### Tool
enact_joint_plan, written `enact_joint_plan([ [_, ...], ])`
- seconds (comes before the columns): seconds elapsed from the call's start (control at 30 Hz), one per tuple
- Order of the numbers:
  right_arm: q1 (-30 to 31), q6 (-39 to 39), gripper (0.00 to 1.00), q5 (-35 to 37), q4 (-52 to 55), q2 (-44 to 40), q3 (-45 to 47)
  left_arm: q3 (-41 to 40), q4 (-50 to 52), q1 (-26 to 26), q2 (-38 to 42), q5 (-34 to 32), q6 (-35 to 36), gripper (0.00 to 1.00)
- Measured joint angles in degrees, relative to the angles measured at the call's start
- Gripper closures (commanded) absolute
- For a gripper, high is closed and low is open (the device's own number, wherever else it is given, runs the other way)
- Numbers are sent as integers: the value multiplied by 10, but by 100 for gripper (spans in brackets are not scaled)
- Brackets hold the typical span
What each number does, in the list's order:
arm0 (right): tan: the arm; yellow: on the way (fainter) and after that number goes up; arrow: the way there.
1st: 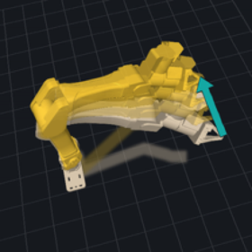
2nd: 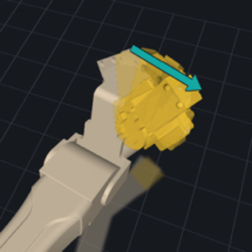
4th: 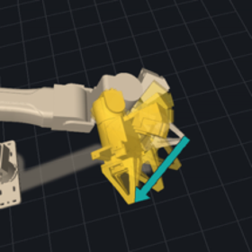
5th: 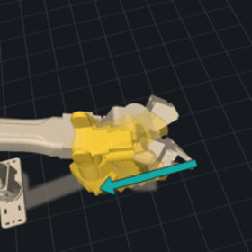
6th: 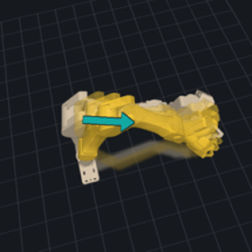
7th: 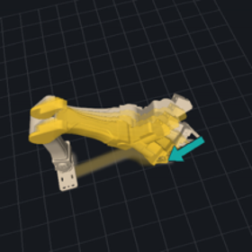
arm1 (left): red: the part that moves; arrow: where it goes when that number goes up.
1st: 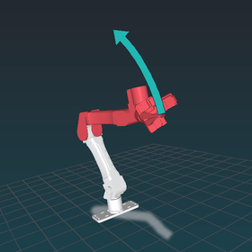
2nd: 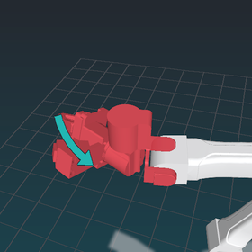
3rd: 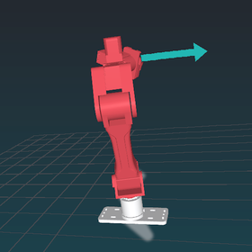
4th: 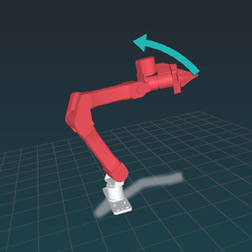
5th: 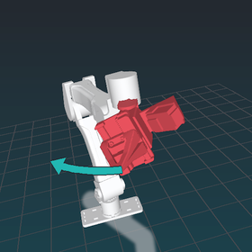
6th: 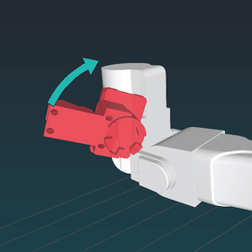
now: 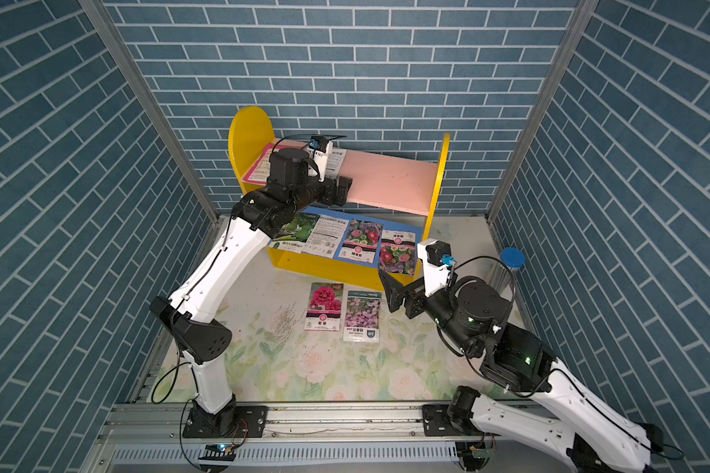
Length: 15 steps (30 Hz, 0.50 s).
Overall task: Take the seed bag off the shelf
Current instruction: Pick up the seed packet from the shelf.
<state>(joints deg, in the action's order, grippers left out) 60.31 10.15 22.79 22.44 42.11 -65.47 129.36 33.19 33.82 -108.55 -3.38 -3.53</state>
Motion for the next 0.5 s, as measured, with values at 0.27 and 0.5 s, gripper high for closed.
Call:
enact_joint_plan([
  [0.27,0,0,0,2,3,-11,7,9,17,8,6,48,-38,1],
  [0.5,0,0,0,3,11,-27,14,12,32,11,16,87,-74,1],
])
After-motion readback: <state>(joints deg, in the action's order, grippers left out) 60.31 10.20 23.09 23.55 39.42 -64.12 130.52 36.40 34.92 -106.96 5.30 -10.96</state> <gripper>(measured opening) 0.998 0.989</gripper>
